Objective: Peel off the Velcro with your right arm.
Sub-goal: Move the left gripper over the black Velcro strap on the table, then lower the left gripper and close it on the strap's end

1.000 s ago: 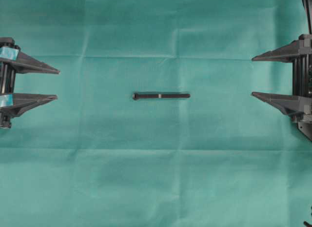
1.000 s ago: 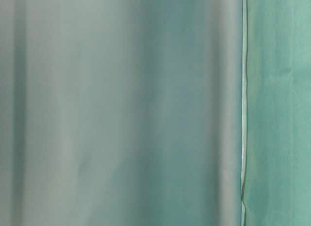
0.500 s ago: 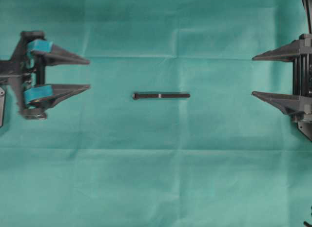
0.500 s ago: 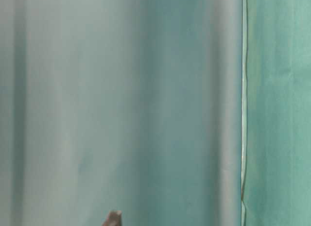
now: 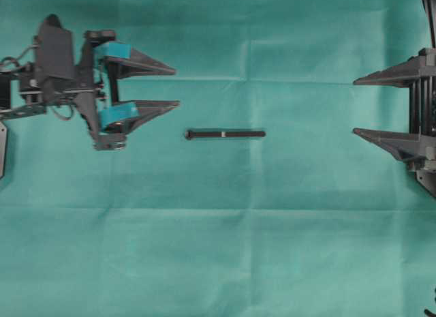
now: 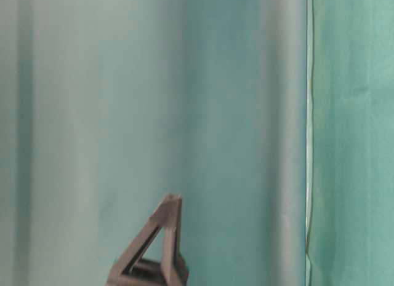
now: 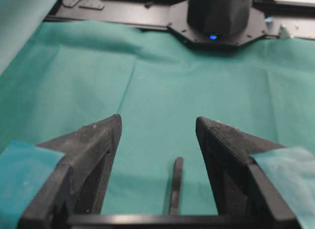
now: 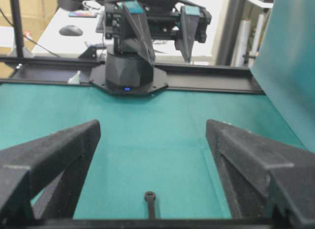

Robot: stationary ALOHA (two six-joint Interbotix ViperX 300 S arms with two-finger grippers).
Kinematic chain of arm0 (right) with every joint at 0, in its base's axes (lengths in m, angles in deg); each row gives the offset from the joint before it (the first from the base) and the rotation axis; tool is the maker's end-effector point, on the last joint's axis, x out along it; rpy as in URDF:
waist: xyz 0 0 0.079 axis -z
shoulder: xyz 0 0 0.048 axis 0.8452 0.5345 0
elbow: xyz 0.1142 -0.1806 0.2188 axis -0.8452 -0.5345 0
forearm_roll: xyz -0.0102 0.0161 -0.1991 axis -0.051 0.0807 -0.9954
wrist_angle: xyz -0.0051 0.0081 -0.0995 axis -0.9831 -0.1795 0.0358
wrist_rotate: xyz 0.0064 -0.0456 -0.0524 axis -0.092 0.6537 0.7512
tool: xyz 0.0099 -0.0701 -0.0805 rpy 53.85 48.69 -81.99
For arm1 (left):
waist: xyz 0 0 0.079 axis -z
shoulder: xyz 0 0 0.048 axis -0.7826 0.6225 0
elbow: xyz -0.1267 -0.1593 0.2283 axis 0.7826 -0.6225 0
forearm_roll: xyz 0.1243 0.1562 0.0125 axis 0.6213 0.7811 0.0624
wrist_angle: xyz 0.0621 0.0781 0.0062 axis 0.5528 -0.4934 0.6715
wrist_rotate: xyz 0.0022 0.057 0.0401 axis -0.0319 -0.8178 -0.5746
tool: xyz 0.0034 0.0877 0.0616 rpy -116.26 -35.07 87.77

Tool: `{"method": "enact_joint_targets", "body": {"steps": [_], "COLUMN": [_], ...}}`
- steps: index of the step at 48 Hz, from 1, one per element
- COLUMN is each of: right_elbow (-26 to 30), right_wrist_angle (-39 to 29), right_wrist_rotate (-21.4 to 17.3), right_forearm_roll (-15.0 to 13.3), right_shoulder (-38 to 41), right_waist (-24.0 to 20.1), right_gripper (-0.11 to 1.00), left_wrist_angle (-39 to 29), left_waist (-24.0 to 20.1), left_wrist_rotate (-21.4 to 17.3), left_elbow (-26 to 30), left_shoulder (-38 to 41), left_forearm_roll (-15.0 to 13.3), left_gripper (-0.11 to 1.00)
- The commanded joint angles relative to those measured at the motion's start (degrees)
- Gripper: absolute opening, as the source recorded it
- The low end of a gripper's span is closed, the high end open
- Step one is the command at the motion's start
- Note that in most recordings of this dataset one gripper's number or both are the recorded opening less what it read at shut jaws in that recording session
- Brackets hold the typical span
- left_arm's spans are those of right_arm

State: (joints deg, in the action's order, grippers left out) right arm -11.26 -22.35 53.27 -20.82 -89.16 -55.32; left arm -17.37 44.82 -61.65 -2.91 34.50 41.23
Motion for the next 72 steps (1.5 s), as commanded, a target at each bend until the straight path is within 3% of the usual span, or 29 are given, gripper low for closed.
{"method": "enact_joint_targets", "body": {"steps": [1, 17, 30, 44, 55, 72], "right_elbow": [0.70, 0.35, 0.26, 0.26, 0.26, 0.09], "right_wrist_angle": [0.62, 0.62, 0.62, 0.62, 0.62, 0.62], "right_wrist_rotate": [-0.09, -0.09, -0.09, -0.09, -0.09, -0.09], "right_forearm_roll": [0.00, -0.35, -0.35, -0.35, -0.35, -0.35], "right_shoulder": [0.53, 0.53, 0.26, 0.53, 0.53, 0.53], "right_waist": [0.09, 0.09, 0.09, 0.09, 0.09, 0.09], "right_gripper": [0.84, 0.84, 0.84, 0.84, 0.84, 0.84], "left_wrist_angle": [0.53, -2.46, -19.34, -31.38, -33.05, -32.61], "left_waist": [-0.26, -0.35, -0.35, -0.35, 0.44, 0.53], "left_wrist_rotate": [-0.09, 0.00, 0.00, -0.18, -2.46, -2.46], "left_elbow": [2.81, 6.68, 12.57, 17.23, 18.54, 20.65], "left_shoulder": [1.49, 5.54, 6.94, 9.49, 11.43, 18.98], "left_forearm_roll": [0.00, 0.00, 0.00, 0.09, 0.09, 0.09], "left_gripper": [0.64, 0.64, 0.64, 0.64, 0.63, 0.63]}}
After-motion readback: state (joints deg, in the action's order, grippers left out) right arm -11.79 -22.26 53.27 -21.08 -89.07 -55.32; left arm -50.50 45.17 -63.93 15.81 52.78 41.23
